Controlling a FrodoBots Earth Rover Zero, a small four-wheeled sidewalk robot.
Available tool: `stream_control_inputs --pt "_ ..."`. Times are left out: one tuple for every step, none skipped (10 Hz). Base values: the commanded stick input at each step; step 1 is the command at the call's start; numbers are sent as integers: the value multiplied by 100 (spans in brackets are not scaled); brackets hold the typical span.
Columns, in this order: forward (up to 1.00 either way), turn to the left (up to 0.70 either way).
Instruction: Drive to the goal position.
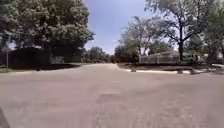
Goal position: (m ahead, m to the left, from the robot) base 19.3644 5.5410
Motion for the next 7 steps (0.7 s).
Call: stream_control_inputs --pt "70 0" --pt "70 0" --pt "70 0" --pt "70 0" --pt "70 0" --pt "70 0" --pt "70 0"
